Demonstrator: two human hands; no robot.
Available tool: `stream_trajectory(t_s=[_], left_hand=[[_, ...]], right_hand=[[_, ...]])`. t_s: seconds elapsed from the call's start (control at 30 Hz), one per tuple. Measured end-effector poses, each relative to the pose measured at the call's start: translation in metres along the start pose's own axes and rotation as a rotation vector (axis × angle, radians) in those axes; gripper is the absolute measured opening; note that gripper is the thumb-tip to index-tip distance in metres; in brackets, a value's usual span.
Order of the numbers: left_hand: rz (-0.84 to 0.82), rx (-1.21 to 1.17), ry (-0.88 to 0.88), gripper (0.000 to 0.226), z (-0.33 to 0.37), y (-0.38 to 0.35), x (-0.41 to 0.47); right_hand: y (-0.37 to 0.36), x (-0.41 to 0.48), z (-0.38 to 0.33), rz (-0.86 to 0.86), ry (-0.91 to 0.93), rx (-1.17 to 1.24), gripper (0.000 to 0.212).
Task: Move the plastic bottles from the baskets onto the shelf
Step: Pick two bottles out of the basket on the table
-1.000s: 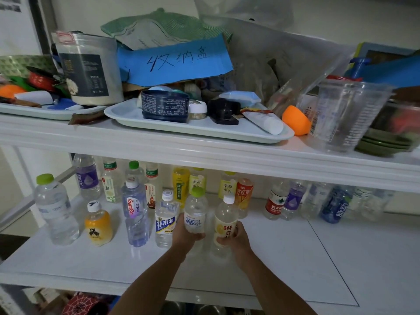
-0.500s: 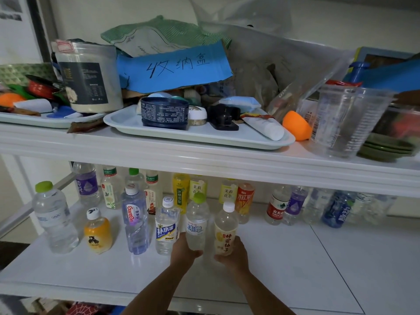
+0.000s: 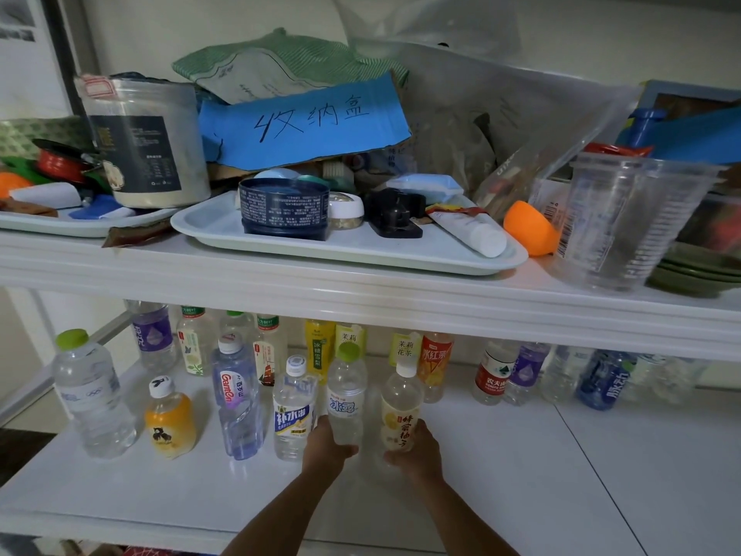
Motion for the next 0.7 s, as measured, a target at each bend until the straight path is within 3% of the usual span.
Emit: stream_trajectory(t_s=[0.5,0.7], left_hand=[[-0.019,0.056,-0.008,0.067,0.005,0.009,-0.01],[-0.006,0.033,-0.087,0.073,0.01,0.017,-0.017]], right_hand=[[0.0,-0.012,0.003,0.03,0.001,0.044,0.059],[0.003,-0.015,-0.005,-0.018,-0.02,0.019,0.063]])
Point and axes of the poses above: each hand's wrist, its own x-axis towards the middle knuckle, its own y-axis out of the back of the hand, z = x × y, the point moved 3 cm from there along x, towards the middle knuckle, and after that the axes turned 14 degrees about x, right-handed, at the moved point
